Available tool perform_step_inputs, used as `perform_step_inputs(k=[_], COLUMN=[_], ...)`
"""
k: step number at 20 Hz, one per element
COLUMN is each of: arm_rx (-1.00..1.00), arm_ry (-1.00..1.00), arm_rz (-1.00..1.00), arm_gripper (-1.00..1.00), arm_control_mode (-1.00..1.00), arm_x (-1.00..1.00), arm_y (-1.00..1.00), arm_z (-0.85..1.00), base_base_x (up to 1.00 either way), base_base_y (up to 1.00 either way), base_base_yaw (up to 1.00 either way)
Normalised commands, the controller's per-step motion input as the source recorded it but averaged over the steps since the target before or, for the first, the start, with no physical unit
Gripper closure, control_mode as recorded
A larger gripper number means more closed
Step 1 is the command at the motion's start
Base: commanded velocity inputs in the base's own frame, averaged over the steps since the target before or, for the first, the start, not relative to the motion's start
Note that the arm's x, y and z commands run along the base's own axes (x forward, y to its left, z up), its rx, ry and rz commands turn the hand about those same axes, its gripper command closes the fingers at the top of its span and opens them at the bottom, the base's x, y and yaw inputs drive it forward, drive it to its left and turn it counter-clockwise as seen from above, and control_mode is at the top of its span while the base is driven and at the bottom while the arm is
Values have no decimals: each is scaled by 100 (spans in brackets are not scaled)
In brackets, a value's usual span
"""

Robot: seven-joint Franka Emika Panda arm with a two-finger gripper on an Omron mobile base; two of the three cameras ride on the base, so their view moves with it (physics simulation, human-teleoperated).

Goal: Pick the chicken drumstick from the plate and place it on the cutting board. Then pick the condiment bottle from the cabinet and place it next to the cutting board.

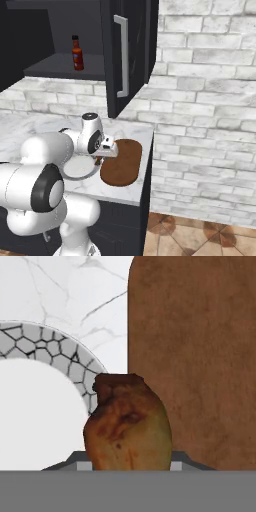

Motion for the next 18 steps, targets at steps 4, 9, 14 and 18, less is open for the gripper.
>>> perform_step_inputs(k=[4,9,14,18], arm_rx=[-2,-1,-1,0], arm_ry=[0,0,0,0], arm_rz=[-2,0,0,0], arm_gripper=[100,100,100,100], arm_control_mode=[-100,-100,-100,-100], arm_x=[0,0,0,2], arm_y=[-43,-41,-33,-15], arm_z=[1,0,-9,-28], base_base_x=[0,0,0,0], base_base_y=[0,0,0,0], base_base_yaw=[0,0,0,0])
